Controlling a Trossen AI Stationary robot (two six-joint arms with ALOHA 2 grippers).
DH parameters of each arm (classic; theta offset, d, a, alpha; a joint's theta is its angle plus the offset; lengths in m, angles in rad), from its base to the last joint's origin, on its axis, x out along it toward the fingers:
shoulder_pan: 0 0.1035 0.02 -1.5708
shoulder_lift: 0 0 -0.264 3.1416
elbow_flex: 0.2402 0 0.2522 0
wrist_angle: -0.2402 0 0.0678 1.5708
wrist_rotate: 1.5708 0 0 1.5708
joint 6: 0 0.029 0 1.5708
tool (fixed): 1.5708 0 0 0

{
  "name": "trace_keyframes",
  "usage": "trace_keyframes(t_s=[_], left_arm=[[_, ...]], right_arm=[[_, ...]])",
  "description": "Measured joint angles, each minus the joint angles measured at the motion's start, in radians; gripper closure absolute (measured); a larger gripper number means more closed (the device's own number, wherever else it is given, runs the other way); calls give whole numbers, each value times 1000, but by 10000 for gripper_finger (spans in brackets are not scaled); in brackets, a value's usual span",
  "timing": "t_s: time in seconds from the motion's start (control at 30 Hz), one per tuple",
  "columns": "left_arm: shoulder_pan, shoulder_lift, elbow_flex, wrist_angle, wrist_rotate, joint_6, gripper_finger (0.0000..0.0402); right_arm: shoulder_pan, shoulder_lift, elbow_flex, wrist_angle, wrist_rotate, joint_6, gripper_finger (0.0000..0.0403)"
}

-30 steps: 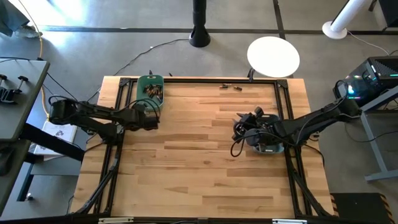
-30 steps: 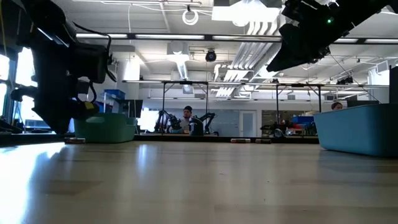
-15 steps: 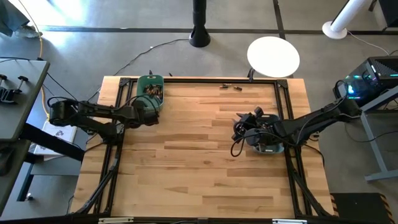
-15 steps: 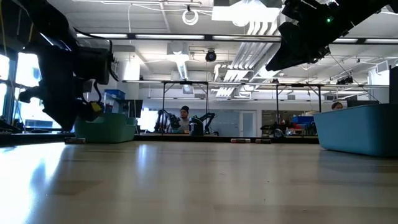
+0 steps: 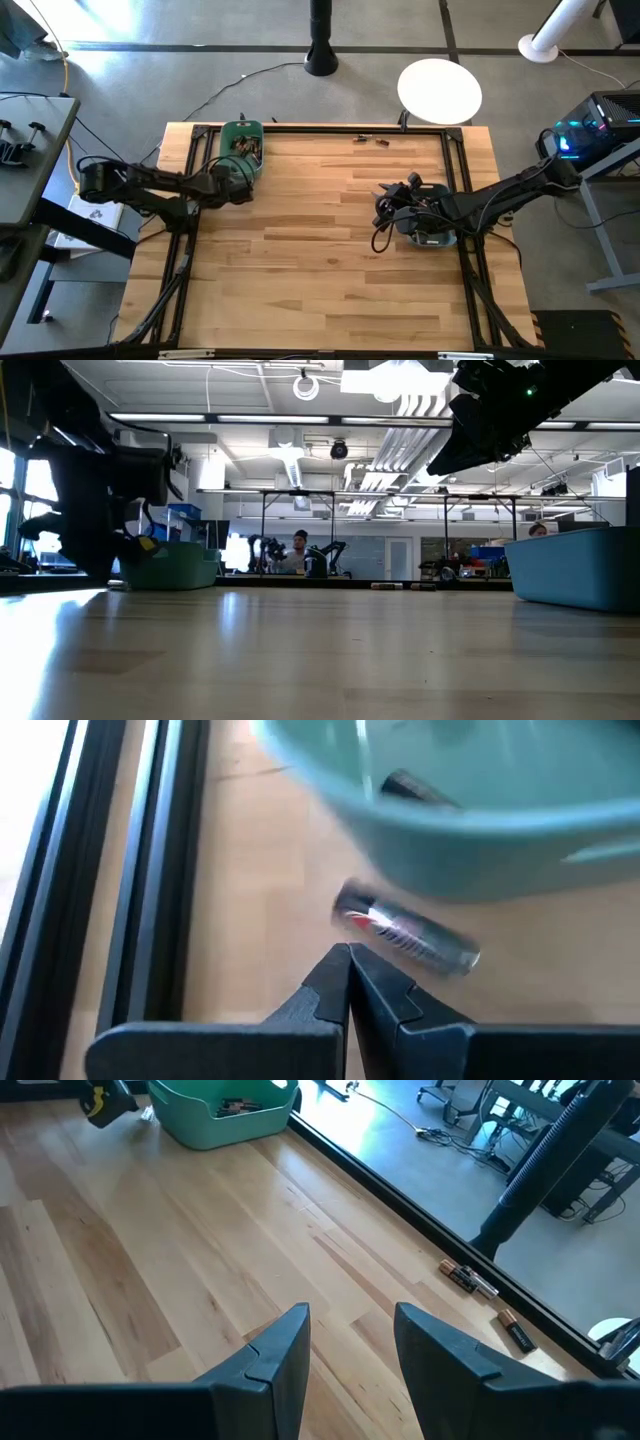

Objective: Sort batteries
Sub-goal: Put the silver battery into the blue bin

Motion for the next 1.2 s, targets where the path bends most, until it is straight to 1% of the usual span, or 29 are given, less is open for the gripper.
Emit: trace_keyframes(t_s=[0.13,0.2,0.33,0.4,0.5,0.73,0.9,1.03,1.2], left_arm=[[-24,0,-40,56,-7,-25,401],[-38,0,-49,76,-12,-11,402],[-88,-3,-39,83,12,19,401],[-117,-6,-26,74,29,-2,401],[-139,-11,-19,67,6,-44,401],[-112,-11,-26,62,-101,-50,401],[-81,-8,-26,69,-156,-31,401],[-49,-8,-26,84,-132,23,401],[-42,-8,-26,132,-87,76,401]], right_arm=[[0,0,0,0,0,0,261],[0,0,0,0,0,0,261],[0,0,0,2,0,2,261],[0,0,0,4,0,3,261],[0,0,0,4,0,9,261],[0,0,0,9,0,7,261],[0,0,0,10,0,7,261],[0,0,0,10,1,7,261],[0,0,0,10,1,7,261]])
